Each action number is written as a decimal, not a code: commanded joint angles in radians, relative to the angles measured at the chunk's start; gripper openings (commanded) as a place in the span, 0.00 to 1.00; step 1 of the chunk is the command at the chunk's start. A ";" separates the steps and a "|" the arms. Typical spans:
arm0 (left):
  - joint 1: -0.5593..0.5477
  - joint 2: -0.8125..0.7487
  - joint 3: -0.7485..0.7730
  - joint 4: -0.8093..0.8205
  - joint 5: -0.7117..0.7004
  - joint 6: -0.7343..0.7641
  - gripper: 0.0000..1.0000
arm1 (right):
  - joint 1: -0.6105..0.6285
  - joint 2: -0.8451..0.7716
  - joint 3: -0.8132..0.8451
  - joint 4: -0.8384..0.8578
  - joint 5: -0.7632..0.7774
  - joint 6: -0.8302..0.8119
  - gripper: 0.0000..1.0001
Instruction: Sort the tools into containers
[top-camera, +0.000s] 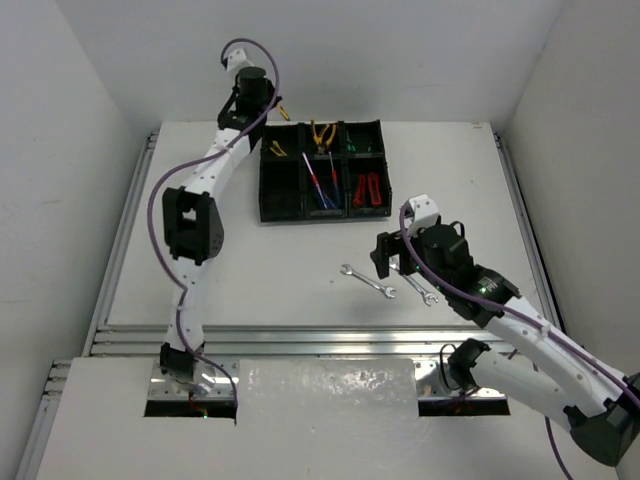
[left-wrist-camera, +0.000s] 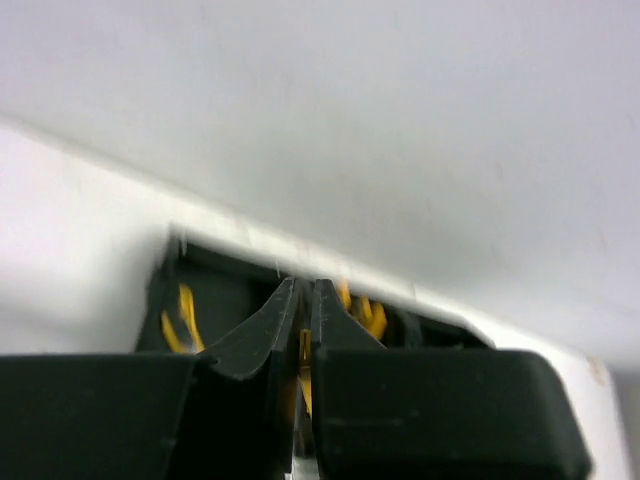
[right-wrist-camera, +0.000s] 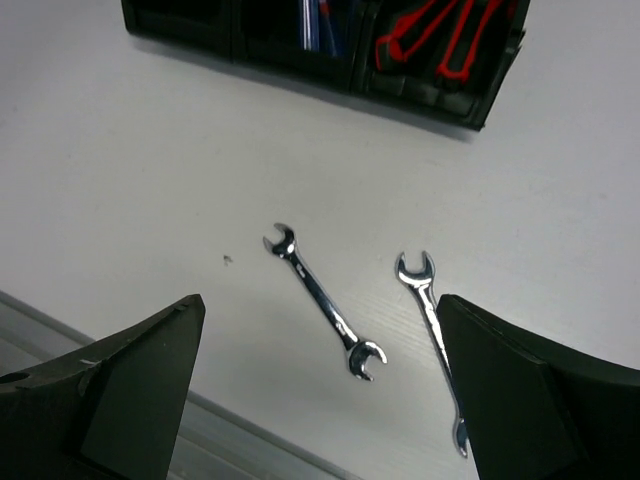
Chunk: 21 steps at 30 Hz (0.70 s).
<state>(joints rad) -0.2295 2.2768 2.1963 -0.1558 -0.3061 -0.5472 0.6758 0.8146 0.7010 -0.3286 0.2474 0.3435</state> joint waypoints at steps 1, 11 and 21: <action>0.002 0.171 0.241 -0.018 -0.128 0.139 0.00 | -0.004 -0.017 -0.043 0.010 -0.054 0.022 0.99; 0.032 0.286 0.204 0.194 -0.019 0.165 0.29 | -0.004 -0.002 -0.070 0.043 -0.062 0.011 0.99; 0.052 0.138 0.168 0.049 0.065 0.105 0.69 | -0.004 0.123 -0.072 0.063 -0.115 -0.015 0.99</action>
<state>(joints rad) -0.1894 2.5721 2.3508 -0.0765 -0.2672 -0.4244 0.6758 0.9276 0.6312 -0.3153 0.1699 0.3462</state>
